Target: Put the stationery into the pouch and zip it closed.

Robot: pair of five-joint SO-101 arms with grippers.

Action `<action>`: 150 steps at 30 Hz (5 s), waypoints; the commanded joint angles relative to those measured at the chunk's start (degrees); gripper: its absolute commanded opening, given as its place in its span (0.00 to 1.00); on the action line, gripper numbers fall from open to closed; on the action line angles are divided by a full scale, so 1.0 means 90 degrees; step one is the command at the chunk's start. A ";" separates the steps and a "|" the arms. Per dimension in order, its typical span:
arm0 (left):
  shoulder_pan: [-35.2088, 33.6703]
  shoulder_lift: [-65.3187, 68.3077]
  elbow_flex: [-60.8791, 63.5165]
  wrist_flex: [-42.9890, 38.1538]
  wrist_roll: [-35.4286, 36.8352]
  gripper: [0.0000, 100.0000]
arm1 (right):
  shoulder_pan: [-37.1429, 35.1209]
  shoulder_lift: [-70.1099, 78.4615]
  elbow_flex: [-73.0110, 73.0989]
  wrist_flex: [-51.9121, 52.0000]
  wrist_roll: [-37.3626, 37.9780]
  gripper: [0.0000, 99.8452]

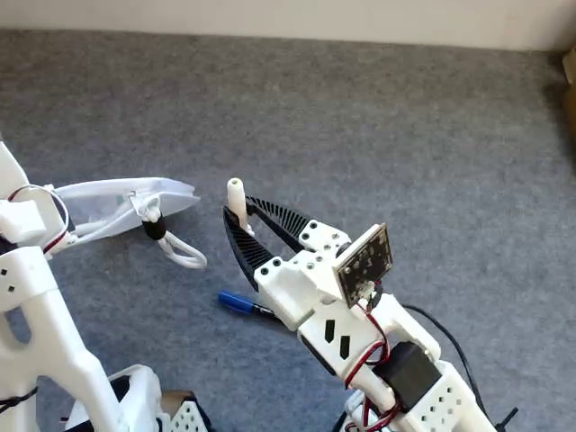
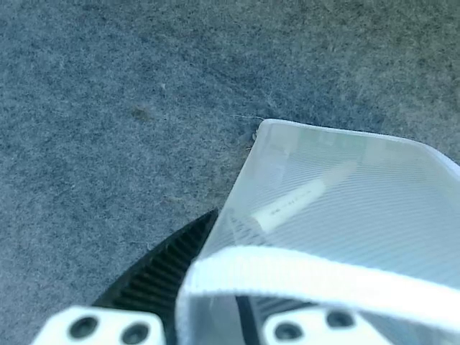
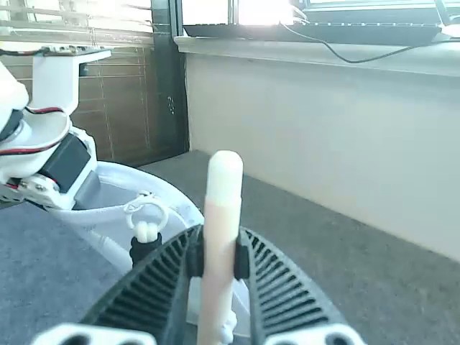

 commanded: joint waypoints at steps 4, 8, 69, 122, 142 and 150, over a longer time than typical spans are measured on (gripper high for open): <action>-0.0073 0.0210 0.0278 -0.0137 0.0078 0.01 | 0.0024 -0.0112 -0.0386 -0.0747 -0.0039 0.01; -0.0073 0.0210 0.0278 -0.0137 0.0078 0.01 | 0.0024 -0.0112 -0.0747 -0.1431 -0.0020 0.01; 0.0161 0.0210 0.0405 -0.0147 0.0068 0.01 | -0.1646 0.4567 -0.4107 -0.3160 0.0020 0.01; 0.0151 0.0210 0.0405 -0.0147 0.0059 0.01 | -0.1910 0.6208 -0.3219 -0.4440 0.3829 0.01; 0.0151 0.0210 0.0405 -0.0147 0.0049 0.01 | -0.2203 0.6208 -0.2847 -0.4488 0.4669 0.15; 0.0151 0.0210 0.0405 -0.0147 0.0049 0.01 | -0.2203 0.6208 -0.2877 -0.4488 0.4669 0.15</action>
